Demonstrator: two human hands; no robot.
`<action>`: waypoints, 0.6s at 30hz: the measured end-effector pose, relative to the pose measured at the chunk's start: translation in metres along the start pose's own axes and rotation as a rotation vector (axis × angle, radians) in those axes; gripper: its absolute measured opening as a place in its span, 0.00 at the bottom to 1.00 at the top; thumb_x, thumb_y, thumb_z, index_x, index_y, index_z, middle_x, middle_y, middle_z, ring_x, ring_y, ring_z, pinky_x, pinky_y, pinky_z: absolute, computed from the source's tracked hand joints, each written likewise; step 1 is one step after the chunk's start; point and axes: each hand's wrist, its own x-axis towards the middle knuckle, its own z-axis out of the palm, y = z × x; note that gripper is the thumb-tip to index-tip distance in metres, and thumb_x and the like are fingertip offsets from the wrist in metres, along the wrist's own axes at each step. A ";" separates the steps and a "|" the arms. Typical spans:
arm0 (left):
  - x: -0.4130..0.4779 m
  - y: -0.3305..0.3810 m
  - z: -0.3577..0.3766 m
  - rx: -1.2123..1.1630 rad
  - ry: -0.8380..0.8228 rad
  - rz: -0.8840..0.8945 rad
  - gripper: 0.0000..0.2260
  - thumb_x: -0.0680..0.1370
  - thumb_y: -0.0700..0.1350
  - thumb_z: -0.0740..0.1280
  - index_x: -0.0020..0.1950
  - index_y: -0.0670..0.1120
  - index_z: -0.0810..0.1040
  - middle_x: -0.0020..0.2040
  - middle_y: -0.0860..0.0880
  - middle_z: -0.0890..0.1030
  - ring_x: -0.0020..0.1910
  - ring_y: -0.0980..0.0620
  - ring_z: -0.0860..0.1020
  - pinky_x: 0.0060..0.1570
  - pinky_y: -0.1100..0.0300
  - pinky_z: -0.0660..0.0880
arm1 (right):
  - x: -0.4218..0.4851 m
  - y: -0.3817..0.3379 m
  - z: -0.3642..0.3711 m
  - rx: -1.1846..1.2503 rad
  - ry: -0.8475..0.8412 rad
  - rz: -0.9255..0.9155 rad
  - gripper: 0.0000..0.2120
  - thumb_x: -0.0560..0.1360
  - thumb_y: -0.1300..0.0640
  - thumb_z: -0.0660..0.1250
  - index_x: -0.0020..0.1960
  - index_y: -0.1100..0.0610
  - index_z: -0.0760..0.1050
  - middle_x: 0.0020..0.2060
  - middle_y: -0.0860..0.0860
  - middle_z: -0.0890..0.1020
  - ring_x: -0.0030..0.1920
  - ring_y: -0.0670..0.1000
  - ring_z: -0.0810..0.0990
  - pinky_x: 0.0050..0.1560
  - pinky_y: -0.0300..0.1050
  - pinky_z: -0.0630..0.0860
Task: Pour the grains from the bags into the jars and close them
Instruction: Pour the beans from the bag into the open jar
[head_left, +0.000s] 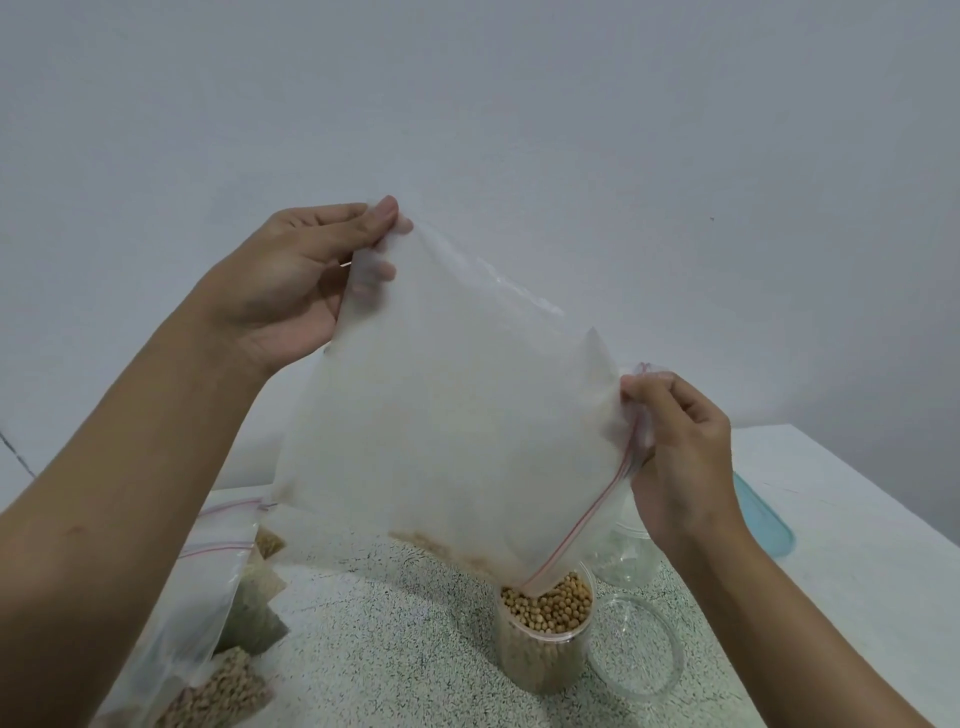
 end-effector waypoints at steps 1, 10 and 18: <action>0.000 0.000 0.001 0.001 -0.003 0.003 0.08 0.75 0.49 0.70 0.41 0.48 0.86 0.37 0.50 0.79 0.34 0.56 0.79 0.42 0.65 0.78 | 0.001 0.000 -0.001 0.005 0.018 -0.012 0.18 0.77 0.68 0.68 0.30 0.55 0.74 0.32 0.48 0.72 0.36 0.47 0.71 0.38 0.38 0.70; 0.007 -0.001 0.005 0.030 -0.032 -0.001 0.08 0.76 0.48 0.71 0.41 0.47 0.87 0.36 0.50 0.79 0.34 0.56 0.79 0.41 0.64 0.79 | -0.002 0.005 -0.002 -0.013 0.120 -0.092 0.17 0.76 0.68 0.68 0.32 0.55 0.75 0.32 0.49 0.72 0.38 0.48 0.70 0.44 0.46 0.66; 0.013 0.001 0.014 0.083 -0.062 -0.001 0.08 0.74 0.49 0.72 0.41 0.47 0.87 0.39 0.51 0.78 0.36 0.56 0.78 0.46 0.63 0.75 | 0.001 0.007 -0.007 -0.031 0.162 -0.115 0.16 0.77 0.68 0.68 0.33 0.57 0.72 0.31 0.46 0.72 0.36 0.47 0.69 0.40 0.43 0.66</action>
